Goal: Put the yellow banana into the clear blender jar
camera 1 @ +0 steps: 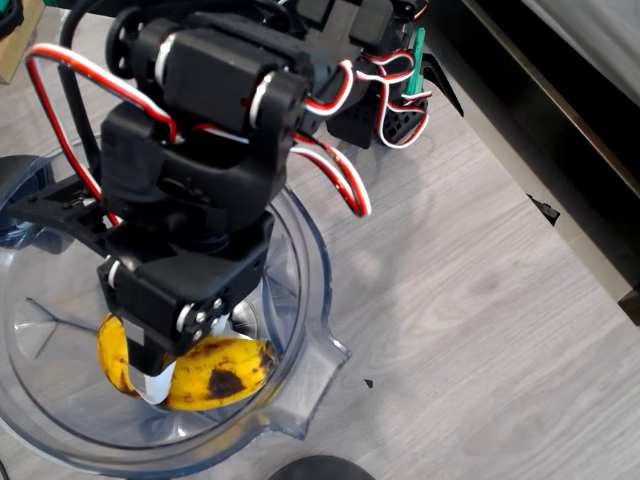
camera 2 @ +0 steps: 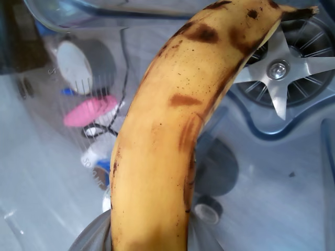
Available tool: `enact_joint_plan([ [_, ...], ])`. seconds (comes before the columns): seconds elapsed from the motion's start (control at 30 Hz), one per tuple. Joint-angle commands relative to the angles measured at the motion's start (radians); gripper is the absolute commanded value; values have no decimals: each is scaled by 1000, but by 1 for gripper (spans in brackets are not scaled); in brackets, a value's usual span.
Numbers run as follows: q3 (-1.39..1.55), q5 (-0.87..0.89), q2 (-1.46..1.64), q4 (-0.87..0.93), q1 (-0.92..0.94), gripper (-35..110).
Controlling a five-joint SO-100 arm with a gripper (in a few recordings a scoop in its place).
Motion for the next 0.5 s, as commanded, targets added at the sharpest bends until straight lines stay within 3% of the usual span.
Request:
enact_joint_plan([
  [0.0, -8, 6, -14, 2, 6, 7],
  [0.1, -2, 6, -40, 5, 8, 8],
  [0.23, 0, 6, -55, 6, 14, 21],
  [0.47, 0, -5, 46, 8, 14, 21],
])
